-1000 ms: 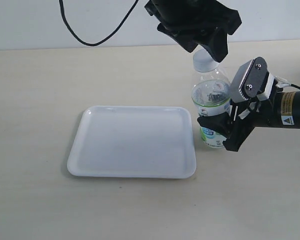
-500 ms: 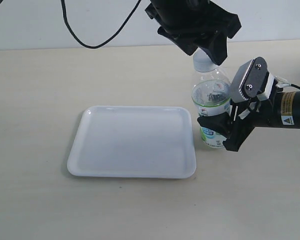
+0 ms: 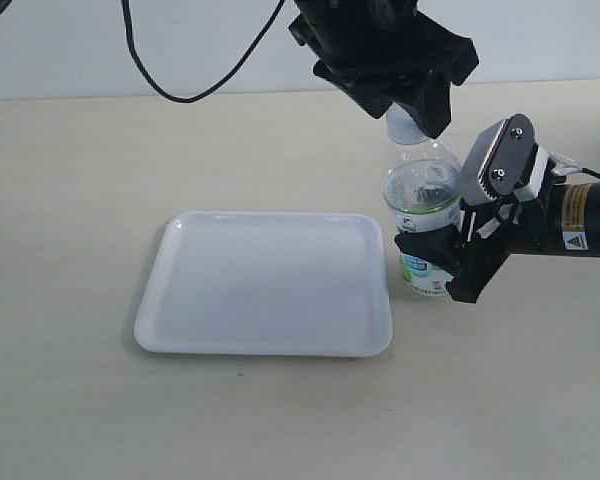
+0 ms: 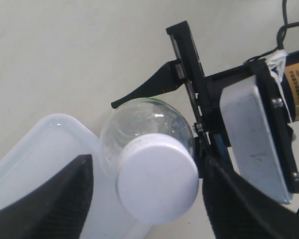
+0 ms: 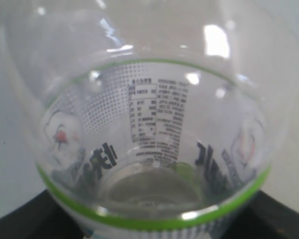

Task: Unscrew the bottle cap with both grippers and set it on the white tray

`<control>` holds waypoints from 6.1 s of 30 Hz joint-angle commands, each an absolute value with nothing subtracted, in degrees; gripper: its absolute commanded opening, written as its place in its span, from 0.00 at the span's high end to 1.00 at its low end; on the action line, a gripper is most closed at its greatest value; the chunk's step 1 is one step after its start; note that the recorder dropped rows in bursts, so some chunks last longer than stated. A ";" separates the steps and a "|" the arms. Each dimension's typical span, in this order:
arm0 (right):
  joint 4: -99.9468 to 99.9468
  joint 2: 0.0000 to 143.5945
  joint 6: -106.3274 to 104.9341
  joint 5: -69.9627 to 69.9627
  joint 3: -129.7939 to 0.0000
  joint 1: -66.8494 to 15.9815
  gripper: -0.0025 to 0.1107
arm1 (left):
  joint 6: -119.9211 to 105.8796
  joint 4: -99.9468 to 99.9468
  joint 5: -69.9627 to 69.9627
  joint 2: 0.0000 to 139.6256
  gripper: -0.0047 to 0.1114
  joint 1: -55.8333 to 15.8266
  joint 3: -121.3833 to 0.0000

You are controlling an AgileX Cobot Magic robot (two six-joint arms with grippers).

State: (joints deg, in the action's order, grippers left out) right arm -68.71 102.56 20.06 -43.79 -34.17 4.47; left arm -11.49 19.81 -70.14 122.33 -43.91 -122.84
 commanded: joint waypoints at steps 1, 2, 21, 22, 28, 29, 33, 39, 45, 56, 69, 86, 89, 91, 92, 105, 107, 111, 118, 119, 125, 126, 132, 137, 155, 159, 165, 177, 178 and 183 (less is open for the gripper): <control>-69.59 102.39 19.75 -41.75 -34.41 4.63 0.98 | -11.13 19.89 -69.96 122.34 0.43 -44.01 -122.64; -69.59 102.39 19.75 -41.75 -34.41 4.63 0.98 | -11.13 20.00 -69.96 122.34 0.43 -44.01 -122.64; -69.59 102.39 19.75 -41.75 -34.41 4.63 0.98 | -10.04 20.12 -69.96 122.34 0.96 -44.01 -122.64; -69.59 102.39 19.75 -41.75 -34.41 4.63 0.98 | -10.04 20.25 -69.96 122.34 0.96 -44.01 -122.64; -69.59 102.39 19.75 -41.75 -34.41 4.63 0.98 | -1.06 20.36 -69.96 122.34 0.96 -44.01 -122.64; -69.59 102.39 19.75 -41.75 -34.41 4.63 0.98 | 1.76 20.36 -69.96 122.34 0.96 -44.01 -122.64; -69.59 102.39 19.62 -41.75 -34.41 4.63 0.98 | 10.05 21.14 -69.96 122.34 0.96 -44.01 -122.64; -69.59 102.39 19.62 -41.86 -34.41 4.63 0.98 | 10.73 21.98 -69.96 122.34 0.96 -44.01 -122.64; -69.59 102.39 19.62 -41.86 -34.41 4.63 0.98 | 16.99 21.76 -69.96 122.34 0.96 -44.01 -122.64; -69.59 102.39 19.62 -42.08 -34.41 4.63 0.98 | 37.93 21.11 -69.96 122.44 0.96 -44.01 -122.64; -69.59 102.39 19.75 -42.08 -34.41 4.63 0.98 | 25.12 21.11 -69.96 122.44 0.39 -44.01 -122.64; -69.59 102.39 21.14 -42.08 -34.41 4.63 0.98 | -17.99 13.36 -69.96 122.10 0.07 -44.01 -122.64; -69.59 102.39 21.25 -41.84 -34.41 4.63 0.98 | -23.85 18.63 -69.96 122.00 0.07 -44.01 -122.64; -69.59 102.39 21.25 -41.71 -34.41 4.63 0.98 | -23.85 18.61 -69.96 122.00 0.07 -44.01 -122.64; -69.59 102.39 21.25 -41.71 -34.41 4.63 0.98 | -23.85 18.45 -69.96 122.00 0.07 -44.01 -122.64; -69.88 102.39 22.52 -41.71 -34.41 4.63 0.98 | -23.85 18.81 -69.96 122.00 0.59 -44.01 -122.64; -70.45 102.39 22.52 -41.71 -34.41 4.63 0.98 | -23.66 19.22 -69.96 122.00 0.63 -44.01 -122.64; -71.03 102.39 22.52 -41.71 -34.41 4.63 0.98 | -23.66 20.67 -69.96 122.00 0.65 -44.01 -122.64; -71.01 102.39 22.29 -41.71 -34.41 4.63 0.98 | -23.66 21.98 -69.96 122.00 0.65 -44.01 -122.64; -71.01 102.39 22.29 -41.71 -34.41 4.63 0.98 | -23.61 21.98 -69.96 122.00 0.66 -44.01 -122.64; -71.01 102.39 22.17 -41.71 -34.41 4.63 0.98 | -21.91 21.98 -69.96 122.00 0.96 -44.01 -122.64; -71.01 102.39 22.17 -41.71 -34.41 4.63 0.98 | -21.91 21.98 -69.96 122.00 0.96 -44.01 -122.64; -71.01 102.39 22.17 -41.71 -34.41 4.63 0.98 | -16.90 21.48 -69.96 122.00 0.96 -44.01 -122.64; -71.01 102.39 22.17 -41.71 -34.41 4.63 0.98 | -6.10 19.53 -69.96 122.00 0.96 -44.01 -122.64; -70.87 102.39 22.18 -42.06 -34.41 4.63 0.98 | 25.70 19.08 -69.96 122.00 0.96 -44.01 -122.64; -70.62 102.39 22.18 -42.54 -34.41 4.63 0.98 | 31.19 19.08 -69.96 122.00 0.96 -44.01 -122.64; -70.62 102.39 22.18 -43.28 -34.41 4.63 0.98 | 34.04 19.21 -69.96 122.51 0.96 -44.01 -122.64; -70.62 102.39 22.18 -43.28 -34.41 4.63 0.98 | 18.82 19.21 -69.96 122.51 0.59 -44.01 -122.64; -70.62 102.39 22.18 -43.28 -34.41 4.63 0.98 | 17.30 19.21 -69.96 122.51 0.47 -44.01 -122.64; -70.62 102.39 22.32 -43.17 -34.41 4.63 0.98 | 7.93 18.80 -69.96 122.51 0.06 -44.01 -122.64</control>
State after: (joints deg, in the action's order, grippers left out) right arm -69.74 102.56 22.54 -43.55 -34.38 4.47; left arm 13.46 19.31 -70.35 122.51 -43.91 -122.84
